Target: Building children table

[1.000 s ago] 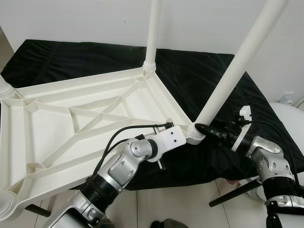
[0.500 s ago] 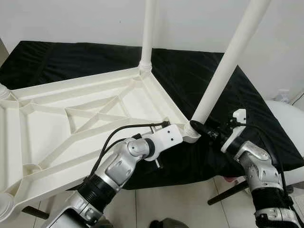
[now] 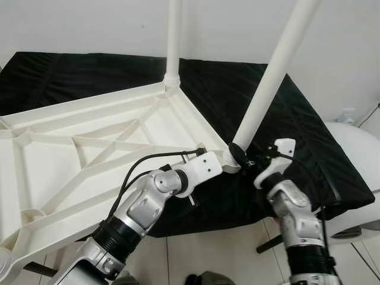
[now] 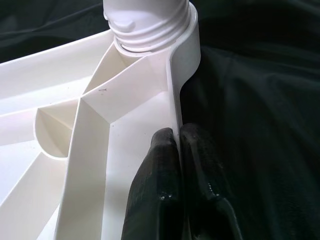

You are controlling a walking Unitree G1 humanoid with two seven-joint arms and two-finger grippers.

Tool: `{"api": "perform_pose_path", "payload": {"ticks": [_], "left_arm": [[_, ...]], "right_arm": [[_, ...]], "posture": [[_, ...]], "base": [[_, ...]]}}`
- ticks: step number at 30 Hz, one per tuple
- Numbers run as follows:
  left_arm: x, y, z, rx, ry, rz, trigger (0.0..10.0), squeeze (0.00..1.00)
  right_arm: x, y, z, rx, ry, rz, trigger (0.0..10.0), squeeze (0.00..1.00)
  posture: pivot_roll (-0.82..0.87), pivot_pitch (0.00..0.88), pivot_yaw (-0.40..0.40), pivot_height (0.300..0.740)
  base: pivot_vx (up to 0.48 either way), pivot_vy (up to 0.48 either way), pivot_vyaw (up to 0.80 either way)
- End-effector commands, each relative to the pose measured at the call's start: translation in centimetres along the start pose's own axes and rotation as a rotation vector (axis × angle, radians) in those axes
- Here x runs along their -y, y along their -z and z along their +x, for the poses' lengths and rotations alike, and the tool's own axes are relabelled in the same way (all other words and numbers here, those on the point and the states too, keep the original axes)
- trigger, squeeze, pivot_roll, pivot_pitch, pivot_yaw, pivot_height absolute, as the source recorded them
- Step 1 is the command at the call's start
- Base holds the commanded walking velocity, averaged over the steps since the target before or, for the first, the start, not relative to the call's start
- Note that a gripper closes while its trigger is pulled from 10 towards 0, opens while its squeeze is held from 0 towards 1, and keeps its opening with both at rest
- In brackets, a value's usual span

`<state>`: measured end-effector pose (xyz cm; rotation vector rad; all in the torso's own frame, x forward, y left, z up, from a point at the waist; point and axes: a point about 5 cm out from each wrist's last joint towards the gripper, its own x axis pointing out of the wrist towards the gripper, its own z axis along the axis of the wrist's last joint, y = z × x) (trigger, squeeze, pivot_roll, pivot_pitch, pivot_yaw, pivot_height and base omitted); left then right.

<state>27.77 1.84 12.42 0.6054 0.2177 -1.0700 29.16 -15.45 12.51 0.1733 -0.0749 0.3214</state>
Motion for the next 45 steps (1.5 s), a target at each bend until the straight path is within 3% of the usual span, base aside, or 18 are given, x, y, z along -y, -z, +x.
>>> {"api": "perform_pose_path", "payload": {"ticks": [1, 10, 28, 29, 37, 38, 45], "left_arm": [[3.1, -1.2, 1.2, 0.06, 0.162, 0.013, 10.0, 0.0], [3.0, -1.3, 1.2, 0.062, 0.159, 0.013, 10.0, 0.0], [2.7, -1.4, 1.3, 0.067, 0.149, 0.013, 10.0, 0.0], [2.7, -1.4, 1.3, 0.067, 0.149, 0.012, 10.0, 0.0], [2.8, -1.3, 1.3, 0.063, 0.149, 0.008, 10.0, 0.0], [2.8, -1.3, 1.3, 0.062, 0.149, 0.008, 10.0, 0.0], [2.8, -1.2, 1.3, 0.06, 0.148, 0.009, 10.0, 0.0]], "right_arm": [[-1.4, -0.5, 1.3, 0.022, 0.055, 0.009, 10.0, 0.0], [-1.7, 0.3, 2.5, -0.014, 0.304, -0.035, 10.0, 0.0], [-0.6, 0.2, 2.2, -0.028, 0.384, -0.075, 10.0, 0.0], [-0.4, 0.3, 2.1, -0.029, 0.386, -0.064, 10.0, 1.0], [1.1, 0.2, 1.5, -0.023, 0.416, -0.104, 10.0, 1.0], [1.5, 0.1, 1.5, -0.022, 0.396, -0.11, 10.0, 0.0], [2.5, -0.6, 1.4, -0.01, 0.216, -0.139, 10.0, 0.0]], "posture": [[0.02, 0.001, -0.099, 0.74], [0.02, 0.003, -0.095, 0.74], [0.01, 0.003, -0.095, 0.74], [0.01, 0.003, -0.096, 0.74], [0.01, 0.006, -0.098, 0.74], [0.01, 0.004, -0.099, 0.74], [0.02, 0.0, -0.1, 0.74]], "base": [[0.0, 0.0, 0.0], [0.0, 0.0, 0.0], [0.0, 0.0, 0.0], [0.0, 0.0, 0.0], [0.0, 0.0, 0.0], [0.0, 0.0, 0.0], [0.0, 0.0, 0.0]]}}
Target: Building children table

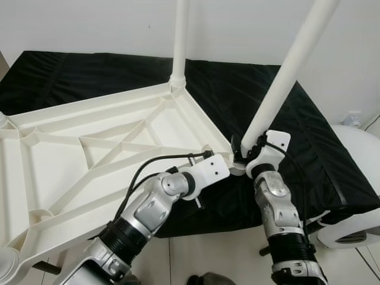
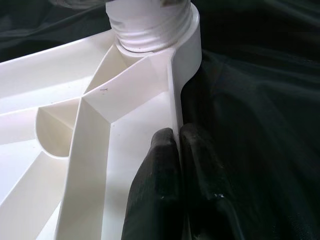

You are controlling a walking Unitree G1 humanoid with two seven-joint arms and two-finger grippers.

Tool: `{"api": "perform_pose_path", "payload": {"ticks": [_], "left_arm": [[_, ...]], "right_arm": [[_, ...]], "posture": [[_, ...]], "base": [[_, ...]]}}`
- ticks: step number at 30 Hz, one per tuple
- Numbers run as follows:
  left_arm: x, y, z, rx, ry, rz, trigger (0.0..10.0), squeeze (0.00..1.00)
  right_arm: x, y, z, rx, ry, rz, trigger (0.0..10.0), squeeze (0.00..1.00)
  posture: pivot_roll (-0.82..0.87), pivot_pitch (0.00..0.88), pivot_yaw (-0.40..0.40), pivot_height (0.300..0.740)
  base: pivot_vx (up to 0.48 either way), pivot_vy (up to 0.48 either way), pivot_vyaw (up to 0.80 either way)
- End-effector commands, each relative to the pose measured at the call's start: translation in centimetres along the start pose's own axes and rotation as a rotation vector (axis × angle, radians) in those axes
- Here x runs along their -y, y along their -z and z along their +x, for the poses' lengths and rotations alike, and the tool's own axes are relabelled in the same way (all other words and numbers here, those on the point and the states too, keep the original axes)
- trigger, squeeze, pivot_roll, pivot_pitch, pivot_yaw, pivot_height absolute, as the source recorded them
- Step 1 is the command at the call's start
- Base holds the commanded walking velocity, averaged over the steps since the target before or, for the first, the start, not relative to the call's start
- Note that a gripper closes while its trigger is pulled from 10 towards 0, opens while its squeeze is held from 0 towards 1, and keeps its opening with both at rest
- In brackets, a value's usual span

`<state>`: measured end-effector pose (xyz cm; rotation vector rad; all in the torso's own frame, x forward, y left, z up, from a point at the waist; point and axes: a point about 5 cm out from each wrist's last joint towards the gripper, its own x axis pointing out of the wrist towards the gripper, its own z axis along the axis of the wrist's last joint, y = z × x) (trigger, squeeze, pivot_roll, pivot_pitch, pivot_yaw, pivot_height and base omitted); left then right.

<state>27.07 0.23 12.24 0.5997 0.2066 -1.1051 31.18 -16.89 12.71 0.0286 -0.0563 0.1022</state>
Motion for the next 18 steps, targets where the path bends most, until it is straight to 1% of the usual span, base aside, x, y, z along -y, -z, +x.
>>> {"api": "perform_pose_path", "payload": {"ticks": [1, 2, 4, 6, 7, 8, 9, 11, 12, 15, 18], "left_arm": [[1.5, -0.3, 0.4, 0.04, 0.118, 0.002, 10.0, 0.0], [1.5, -0.3, 0.4, 0.04, 0.118, 0.002, 10.0, 0.0], [1.5, -0.3, 0.4, 0.04, 0.12, 0.004, 10.0, 0.0], [1.5, -0.3, 0.4, 0.04, 0.12, 0.004, 10.0, 0.0], [1.6, -0.3, 0.4, 0.04, 0.122, 0.006, 10.0, 0.0], [1.6, -0.3, 0.4, 0.04, 0.122, 0.006, 10.0, 0.0], [1.6, -0.4, 0.4, 0.041, 0.124, 0.007, 10.0, 0.0], [1.7, -0.4, 0.5, 0.042, 0.131, 0.013, 10.0, 0.0], [1.7, -0.4, 0.5, 0.042, 0.131, 0.013, 10.0, 0.0], [1.7, -0.4, 0.5, 0.042, 0.133, 0.017, 10.0, 0.0], [1.7, -0.4, 0.5, 0.042, 0.134, 0.019, 10.0, 0.0]], "right_arm": [[0.9, -0.4, 0.0, 0.022, -0.068, 0.008, 10.0, 0.0], [0.9, -0.4, 0.0, 0.022, -0.068, 0.008, 10.0, 0.0], [1.4, -0.9, -0.2, 0.024, -0.27, -0.02, 10.0, 0.0], [1.4, -0.9, -0.2, 0.024, -0.27, -0.02, 10.0, 0.0], [1.8, -1.2, -0.3, 0.021, -0.361, -0.045, 10.0, 0.0], [1.8, -1.2, -0.3, 0.021, -0.361, -0.045, 10.0, 0.0], [2.1, -1.5, -0.4, 0.012, -0.441, -0.046, 10.0, 0.0], [2.9, -1.7, -0.3, -0.013, -0.545, -0.084, 10.0, 0.0], [2.9, -1.7, -0.3, -0.013, -0.545, -0.084, 10.0, 0.0], [3.5, -1.6, -0.1, -0.049, -0.606, -0.133, 10.0, 0.0], [3.9, -1.4, 0.1, -0.065, -0.621, -0.148, 10.0, 0.0]], "posture": [[0.02, 0.0, -0.099, 0.74], [0.02, 0.0, -0.099, 0.74], [0.01, 0.0, -0.095, 0.74], [0.01, 0.0, -0.095, 0.74], [0.01, 0.0, -0.092, 0.74], [0.01, 0.0, -0.092, 0.74], [0.01, 0.0, -0.09, 0.74], [0.01, 0.0, -0.085, 0.74], [0.01, 0.0, -0.085, 0.74], [0.01, 0.0, -0.083, 0.74], [0.01, 0.0, -0.083, 0.74]], "base": [[0.0, 0.0, 0.0], [0.0, 0.0, 0.0], [0.0, 0.0, 0.0], [0.0, 0.0, 0.0], [0.0, 0.0, 0.0], [0.0, 0.0, 0.0], [0.0, 0.0, 0.0], [0.0, 0.0, 0.0], [0.0, 0.0, 0.0], [0.0, 0.0, 0.0], [0.0, 0.0, 0.0]]}}
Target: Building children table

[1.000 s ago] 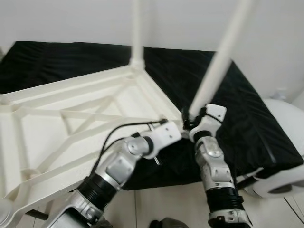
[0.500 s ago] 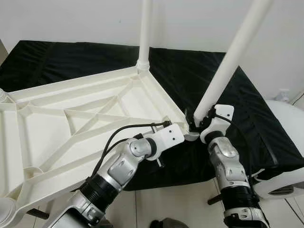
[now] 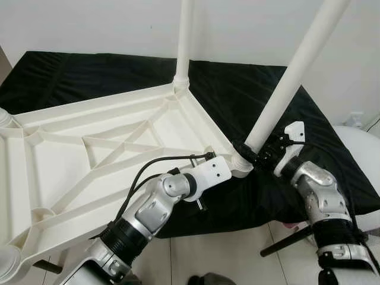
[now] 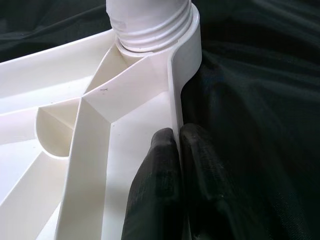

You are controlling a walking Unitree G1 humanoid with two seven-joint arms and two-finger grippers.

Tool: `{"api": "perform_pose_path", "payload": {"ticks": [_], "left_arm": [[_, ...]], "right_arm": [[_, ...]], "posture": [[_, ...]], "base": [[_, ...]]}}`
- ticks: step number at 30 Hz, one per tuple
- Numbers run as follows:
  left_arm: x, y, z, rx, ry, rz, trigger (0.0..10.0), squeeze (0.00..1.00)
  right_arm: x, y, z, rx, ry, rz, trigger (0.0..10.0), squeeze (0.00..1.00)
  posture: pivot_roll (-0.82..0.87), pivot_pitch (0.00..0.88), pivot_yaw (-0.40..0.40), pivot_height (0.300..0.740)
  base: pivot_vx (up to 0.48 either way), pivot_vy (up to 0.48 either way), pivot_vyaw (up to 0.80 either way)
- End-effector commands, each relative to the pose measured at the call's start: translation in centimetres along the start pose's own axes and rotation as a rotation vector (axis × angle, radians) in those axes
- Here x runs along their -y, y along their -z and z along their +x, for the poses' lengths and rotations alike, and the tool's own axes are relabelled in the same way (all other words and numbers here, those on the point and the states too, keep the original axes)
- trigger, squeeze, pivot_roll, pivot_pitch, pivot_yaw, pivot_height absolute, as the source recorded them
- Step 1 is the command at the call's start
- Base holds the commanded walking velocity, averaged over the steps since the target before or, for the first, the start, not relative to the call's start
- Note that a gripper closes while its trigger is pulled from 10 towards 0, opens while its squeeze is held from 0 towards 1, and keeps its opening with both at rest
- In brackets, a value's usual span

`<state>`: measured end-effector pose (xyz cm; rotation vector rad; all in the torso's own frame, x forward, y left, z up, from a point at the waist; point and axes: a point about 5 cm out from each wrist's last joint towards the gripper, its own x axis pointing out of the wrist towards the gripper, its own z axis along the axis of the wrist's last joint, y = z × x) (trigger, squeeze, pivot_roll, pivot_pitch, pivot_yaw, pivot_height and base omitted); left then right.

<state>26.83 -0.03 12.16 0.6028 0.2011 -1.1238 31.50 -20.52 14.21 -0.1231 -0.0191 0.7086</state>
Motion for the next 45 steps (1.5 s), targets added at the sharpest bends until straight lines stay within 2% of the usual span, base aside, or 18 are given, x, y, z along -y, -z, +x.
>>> {"api": "perform_pose_path", "payload": {"ticks": [1, 11, 12, 13, 14, 15, 16, 30, 31, 39, 45], "left_arm": [[1.4, -0.3, 0.4, 0.035, 0.118, 0.012, 10.0, 0.0], [1.4, -0.3, 0.4, 0.036, 0.12, 0.014, 10.0, 0.0], [1.4, -0.4, 0.4, 0.037, 0.12, 0.014, 10.0, 0.0], [1.4, -0.4, 0.4, 0.037, 0.121, 0.015, 10.0, 0.0], [1.4, -0.4, 0.4, 0.037, 0.121, 0.015, 10.0, 0.0], [1.5, -0.4, 0.4, 0.038, 0.122, 0.015, 10.0, 0.0], [1.5, -0.4, 0.4, 0.039, 0.122, 0.015, 10.0, 0.0], [1.5, -0.4, 0.3, 0.038, 0.122, 0.011, 10.0, 0.0], [1.4, -0.3, 0.3, 0.037, 0.121, 0.01, 10.0, 0.0], [1.3, -0.3, 0.2, 0.034, 0.114, 0.007, 10.0, 0.0], [1.3, -0.3, 0.2, 0.034, 0.111, 0.004, 10.0, 0.0]], "right_arm": [[0.4, 0.2, -0.1, -0.024, -0.011, -0.016, 10.0, 0.0], [1.1, 0.7, -0.4, -0.043, -0.039, -0.008, 10.0, 0.0], [1.2, 0.9, -0.4, -0.046, -0.048, -0.003, 8.5, 0.0], [1.2, 1.1, -0.5, -0.048, -0.053, 0.0, 4.9, 0.0], [1.2, 1.1, -0.5, -0.048, -0.053, 0.0, 4.9, 0.0], [1.3, 1.3, -0.5, -0.051, -0.06, 0.002, 0.1, 0.0], [1.4, 1.4, -0.6, -0.054, -0.063, 0.005, 0.0, 0.0], [1.4, 2.0, -0.9, -0.052, -0.067, 0.026, 0.0, 0.0], [1.3, 2.0, -0.9, -0.045, -0.061, 0.03, 10.0, 0.0], [0.0, 1.1, 0.0, 0.028, -0.035, 0.06, 10.0, 0.0], [-1.3, 0.5, 1.0, 0.08, 0.054, 0.064, 10.0, 0.0]], "posture": [[0.01, 0.0, -0.083, 0.74], [0.01, 0.0, -0.083, 0.74], [0.01, 0.0, -0.082, 0.74], [0.01, 0.0, -0.082, 0.74], [0.01, 0.0, -0.082, 0.74], [0.01, 0.0, -0.083, 0.74], [0.01, 0.0, -0.082, 0.74], [0.01, 0.0, -0.085, 0.74], [0.01, 0.0, -0.086, 0.74], [0.01, 0.0, -0.089, 0.74], [0.01, 0.003, -0.094, 0.74]], "base": [[0.0, 0.0, 0.0], [0.0, 0.0, 0.0], [0.0, 0.0, 0.0], [0.0, 0.0, 0.0], [0.0, 0.0, 0.0], [0.0, 0.0, 0.0], [0.0, 0.0, 0.0], [0.0, 0.0, 0.0], [0.0, 0.0, 0.0], [0.0, 0.0, 0.0], [0.0, 0.0, 0.0]]}}
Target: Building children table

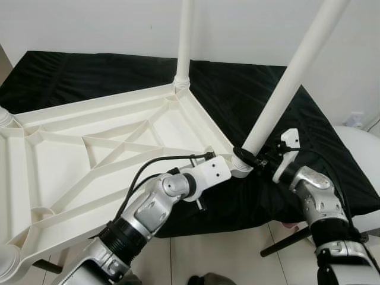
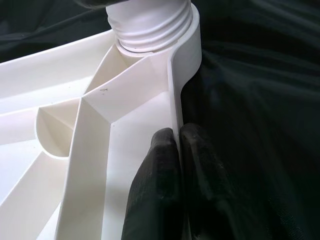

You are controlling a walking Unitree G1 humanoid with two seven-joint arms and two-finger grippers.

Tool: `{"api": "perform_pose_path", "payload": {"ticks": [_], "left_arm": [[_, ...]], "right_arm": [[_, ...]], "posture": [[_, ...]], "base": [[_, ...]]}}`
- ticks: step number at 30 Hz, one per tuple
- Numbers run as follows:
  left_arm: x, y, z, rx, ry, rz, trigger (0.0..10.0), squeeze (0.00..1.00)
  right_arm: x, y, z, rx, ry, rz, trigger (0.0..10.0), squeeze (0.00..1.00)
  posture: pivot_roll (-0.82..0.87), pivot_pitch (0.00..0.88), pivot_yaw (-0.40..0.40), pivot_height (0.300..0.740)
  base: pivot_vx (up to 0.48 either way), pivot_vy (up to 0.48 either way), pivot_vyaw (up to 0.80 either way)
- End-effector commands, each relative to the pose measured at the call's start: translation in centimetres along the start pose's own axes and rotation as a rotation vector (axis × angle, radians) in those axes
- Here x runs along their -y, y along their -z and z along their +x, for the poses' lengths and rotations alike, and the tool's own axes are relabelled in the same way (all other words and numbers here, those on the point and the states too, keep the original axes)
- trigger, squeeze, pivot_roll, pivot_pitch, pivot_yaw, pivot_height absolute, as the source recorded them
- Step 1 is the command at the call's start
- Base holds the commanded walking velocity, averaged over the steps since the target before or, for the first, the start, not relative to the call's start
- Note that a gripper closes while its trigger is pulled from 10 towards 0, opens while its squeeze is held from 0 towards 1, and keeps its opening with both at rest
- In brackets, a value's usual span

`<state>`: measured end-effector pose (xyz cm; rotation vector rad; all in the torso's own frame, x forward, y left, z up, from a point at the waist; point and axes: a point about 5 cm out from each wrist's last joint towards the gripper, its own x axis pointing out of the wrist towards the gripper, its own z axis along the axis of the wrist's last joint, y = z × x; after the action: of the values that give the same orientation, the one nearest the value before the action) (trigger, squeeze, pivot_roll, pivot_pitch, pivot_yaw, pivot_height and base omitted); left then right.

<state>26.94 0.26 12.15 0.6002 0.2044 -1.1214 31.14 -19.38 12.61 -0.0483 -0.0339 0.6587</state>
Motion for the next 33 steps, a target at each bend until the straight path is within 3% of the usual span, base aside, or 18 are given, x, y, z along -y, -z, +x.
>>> {"api": "perform_pose_path", "payload": {"ticks": [1, 6, 11, 13, 15, 16, 19, 26, 27, 28, 29, 33], "left_arm": [[1.5, -0.5, 0.4, 0.036, 0.112, 0.006, 10.0, 0.0], [1.6, -0.5, 0.4, 0.037, 0.111, 0.002, 10.0, 0.0], [1.5, -0.5, 0.3, 0.036, 0.106, -0.002, 10.0, 0.0], [1.4, -0.4, 0.3, 0.033, 0.1, -0.004, 10.0, 0.0], [1.4, -0.4, 0.3, 0.033, 0.1, -0.004, 10.0, 0.0], [1.5, -0.3, 0.3, 0.032, 0.097, -0.006, 10.0, 0.0], [1.5, -0.4, 0.3, 0.033, 0.098, -0.007, 10.0, 0.0], [1.5, -0.5, 0.4, 0.037, 0.1, -0.006, 10.0, 0.0], [1.5, -0.4, 0.4, 0.036, 0.101, -0.005, 10.0, 0.0], [1.5, -0.4, 0.4, 0.036, 0.101, -0.005, 10.0, 0.0], [1.5, -0.4, 0.4, 0.036, 0.103, -0.004, 10.0, 0.0], [1.4, -0.4, 0.3, 0.034, 0.101, -0.001, 10.0, 0.0]], "right_arm": [[-0.7, -1.1, 1.0, 0.065, 0.049, -0.002, 10.0, 0.0], [-2.7, -1.5, 2.1, 0.114, 0.185, 0.027, 10.0, 0.0], [-4.4, -1.7, 2.9, 0.104, 0.239, 0.023, 10.0, 0.0], [-5.0, -1.8, 3.1, 0.095, 0.339, 0.046, 10.0, 0.0], [-5.0, -1.8, 3.1, 0.095, 0.339, 0.046, 10.0, 0.0], [-5.3, -1.7, 3.1, 0.071, 0.499, 0.059, 10.0, 0.0], [-5.6, -1.6, 3.1, 0.059, 0.58, 0.063, 10.0, 0.0], [-5.8, -2.3, 3.0, 0.08, 0.626, 0.075, 10.0, 0.0], [-5.6, -2.3, 2.9, 0.081, 0.637, 0.081, 10.0, 0.84], [-5.6, -2.3, 2.9, 0.081, 0.637, 0.081, 10.0, 0.84], [-5.5, -2.3, 2.7, 0.079, 0.639, 0.079, 10.0, 1.0], [-5.7, -2.4, 2.5, 0.065, 0.665, 0.07, 10.0, 1.0]], "posture": [[0.01, 0.006, -0.095, 0.74], [0.01, 0.009, -0.099, 0.74], [0.01, 0.011, -0.104, 0.74], [0.02, 0.012, -0.107, 0.74], [0.02, 0.012, -0.107, 0.74], [0.02, 0.012, -0.114, 0.74], [0.02, 0.011, -0.113, 0.74], [0.02, 0.011, -0.107, 0.74], [0.02, 0.01, -0.105, 0.74], [0.02, 0.01, -0.105, 0.74], [0.02, 0.01, -0.104, 0.74], [0.02, 0.009, -0.103, 0.74]], "base": [[0.0, 0.0, 0.0], [0.0, 0.0, 0.0], [0.0, 0.0, 0.0], [0.0, 0.0, 0.0], [0.0, 0.0, 0.0], [0.0, 0.0, 0.0], [0.0, 0.0, 0.0], [0.0, 0.0, 0.0], [0.0, 0.0, 0.0], [0.0, 0.0, 0.0], [0.0, 0.0, 0.0], [0.0, 0.0, 0.0]]}}
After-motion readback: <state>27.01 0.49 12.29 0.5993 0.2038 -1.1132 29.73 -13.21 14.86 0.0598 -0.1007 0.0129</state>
